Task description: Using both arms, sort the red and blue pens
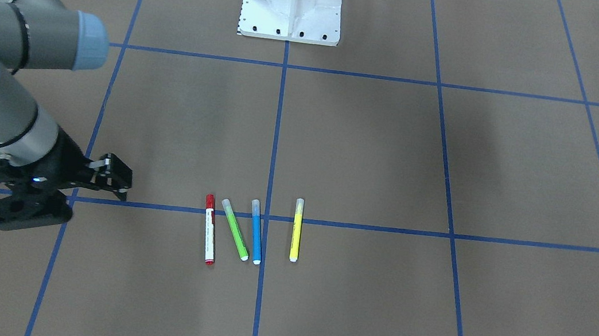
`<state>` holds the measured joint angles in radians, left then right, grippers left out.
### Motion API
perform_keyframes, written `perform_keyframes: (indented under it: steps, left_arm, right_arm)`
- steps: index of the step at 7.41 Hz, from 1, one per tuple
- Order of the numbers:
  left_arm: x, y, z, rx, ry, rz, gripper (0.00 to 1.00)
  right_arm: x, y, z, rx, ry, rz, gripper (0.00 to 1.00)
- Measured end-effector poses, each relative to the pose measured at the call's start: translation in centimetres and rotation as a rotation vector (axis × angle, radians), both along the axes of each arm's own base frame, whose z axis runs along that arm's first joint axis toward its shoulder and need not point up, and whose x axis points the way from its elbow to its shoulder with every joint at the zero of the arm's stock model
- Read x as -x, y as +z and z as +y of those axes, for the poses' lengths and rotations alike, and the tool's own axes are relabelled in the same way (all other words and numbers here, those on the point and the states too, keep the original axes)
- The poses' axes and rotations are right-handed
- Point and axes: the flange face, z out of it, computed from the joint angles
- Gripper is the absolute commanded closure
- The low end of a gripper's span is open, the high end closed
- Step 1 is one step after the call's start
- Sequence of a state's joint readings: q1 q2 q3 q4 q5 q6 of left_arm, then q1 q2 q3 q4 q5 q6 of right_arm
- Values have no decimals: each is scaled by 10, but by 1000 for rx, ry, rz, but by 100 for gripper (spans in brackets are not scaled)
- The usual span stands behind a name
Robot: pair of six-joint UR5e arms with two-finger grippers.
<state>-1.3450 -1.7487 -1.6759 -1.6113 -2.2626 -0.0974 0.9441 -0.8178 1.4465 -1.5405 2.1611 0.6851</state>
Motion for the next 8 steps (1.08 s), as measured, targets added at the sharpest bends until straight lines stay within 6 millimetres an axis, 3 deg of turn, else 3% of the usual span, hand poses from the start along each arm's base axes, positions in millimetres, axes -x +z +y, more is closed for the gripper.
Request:
perform_keyframes:
  steps: [2,4,5,6,8]
  left_arm:
    - [-1,5,-1,9,-1,-1,0]
    - [-1,9,-1,15,-2,-3,0]
    - [-1,12,-1,21,-1,-4,0]
    - [-1,14,-1,25,-1,-4,0]
    - [-1,16,-1,27,0,-4,0]
  right_arm:
    - [78,-44,20,-6,39,2,1]
    - [143,-70,23,-13,34,10,3]
    - [166,-78,24,0,34,20,3]
    - [184,-79,29,7,31,24,4]
    - [211,-57,32,3,20,25,10]
